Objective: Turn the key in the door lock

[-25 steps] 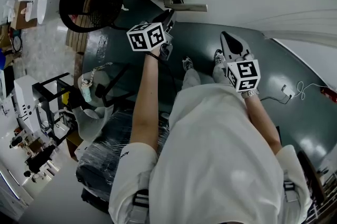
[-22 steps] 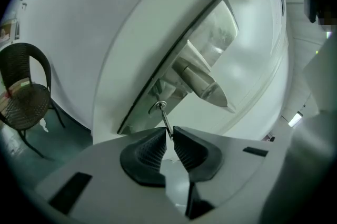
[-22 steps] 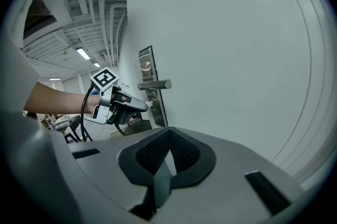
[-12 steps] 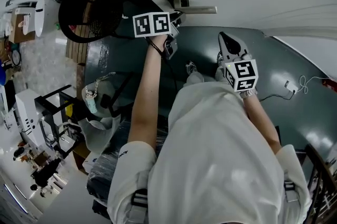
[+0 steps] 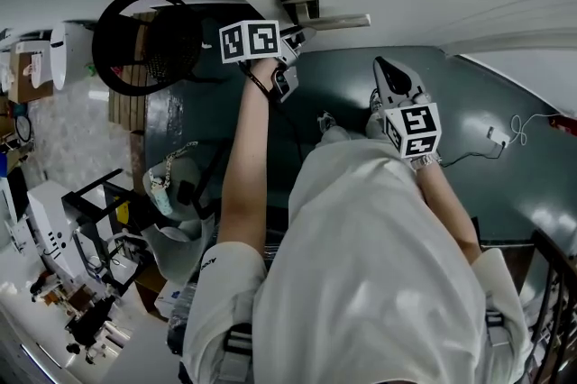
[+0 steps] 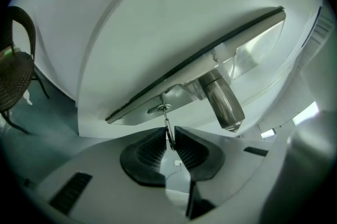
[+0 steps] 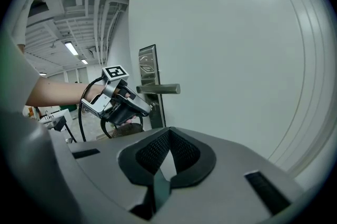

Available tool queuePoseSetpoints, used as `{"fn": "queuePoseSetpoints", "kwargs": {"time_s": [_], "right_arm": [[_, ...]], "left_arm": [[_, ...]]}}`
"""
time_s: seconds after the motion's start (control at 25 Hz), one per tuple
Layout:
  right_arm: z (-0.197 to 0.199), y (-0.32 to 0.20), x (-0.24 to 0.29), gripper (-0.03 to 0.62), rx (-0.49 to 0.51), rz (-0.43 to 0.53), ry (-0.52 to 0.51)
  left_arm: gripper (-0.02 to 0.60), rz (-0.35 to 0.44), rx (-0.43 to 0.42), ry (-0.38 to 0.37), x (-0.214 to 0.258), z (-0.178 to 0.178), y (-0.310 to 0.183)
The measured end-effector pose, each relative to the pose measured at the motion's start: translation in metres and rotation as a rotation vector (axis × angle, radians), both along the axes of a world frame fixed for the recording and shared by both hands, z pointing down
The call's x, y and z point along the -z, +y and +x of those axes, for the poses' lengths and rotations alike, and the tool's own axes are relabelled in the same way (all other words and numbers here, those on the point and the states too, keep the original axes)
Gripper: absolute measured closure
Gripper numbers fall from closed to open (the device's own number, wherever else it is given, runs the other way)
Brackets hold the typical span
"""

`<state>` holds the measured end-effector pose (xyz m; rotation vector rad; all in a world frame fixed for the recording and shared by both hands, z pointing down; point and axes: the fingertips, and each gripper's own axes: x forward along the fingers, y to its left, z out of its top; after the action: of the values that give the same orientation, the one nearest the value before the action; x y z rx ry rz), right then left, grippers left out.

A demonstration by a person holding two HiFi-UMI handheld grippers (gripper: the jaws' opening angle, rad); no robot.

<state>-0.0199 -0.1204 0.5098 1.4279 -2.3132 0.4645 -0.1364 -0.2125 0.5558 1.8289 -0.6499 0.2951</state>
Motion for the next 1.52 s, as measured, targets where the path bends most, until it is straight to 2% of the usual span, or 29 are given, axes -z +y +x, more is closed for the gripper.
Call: {"fn": "queuePoseSetpoints", "kwargs": {"time_s": [0.08,0.16,0.2,0.32,0.36,0.56,0.8,1.0,1.24,1.32,1.4,1.52], "right_arm": [[-0.002,-0.001,-0.001,0.602,-0.003,-0.001,0.005],[-0.005,-0.002,-0.001,0.602,0.0,-0.003,0.011],[-0.007,-0.001,-0.001,0.602,0.002,-0.006,0.015],[-0.009,0.006,-0.004,0.602,0.002,-0.018,0.027],[-0.009,0.008,-0.006,0.602,0.002,-0.023,0.032],[-0.012,0.011,-0.018,0.602,0.01,-0.06,0.053],[-0.021,0.013,-0.025,0.602,0.043,-0.091,0.077],[-0.018,0.022,-0.036,0.602,0.045,-0.124,0.098],[-0.009,0.033,-0.04,0.602,0.034,-0.14,0.114],[-0.005,0.034,-0.04,0.602,0.03,-0.143,0.118],[-0.004,0.033,-0.039,0.602,0.027,-0.141,0.118],[-0.004,0.03,-0.037,0.602,0.027,-0.134,0.11]], "left_arm": [[0.528,0.001,-0.032,0.036,0.001,0.001,-0.001],[0.529,-0.031,-0.024,0.141,0.003,0.001,-0.002],[0.536,-0.063,0.003,0.237,0.005,0.001,-0.001],[0.545,-0.136,0.106,0.598,0.013,0.002,0.003],[0.545,-0.14,0.127,0.673,0.015,0.002,0.004],[0.538,-0.143,0.129,0.81,0.014,-0.001,0.006],[0.526,-0.163,0.129,1.029,0.017,-0.003,0.006],[0.511,-0.131,0.147,1.216,0.019,-0.006,0.011],[0.5,-0.126,0.176,1.392,0.021,-0.007,0.019],[0.495,-0.108,0.189,1.413,0.022,-0.006,0.018],[0.483,-0.069,0.204,1.363,0.021,-0.006,0.017],[0.469,-0.002,0.19,1.203,0.016,-0.007,0.02]]}}
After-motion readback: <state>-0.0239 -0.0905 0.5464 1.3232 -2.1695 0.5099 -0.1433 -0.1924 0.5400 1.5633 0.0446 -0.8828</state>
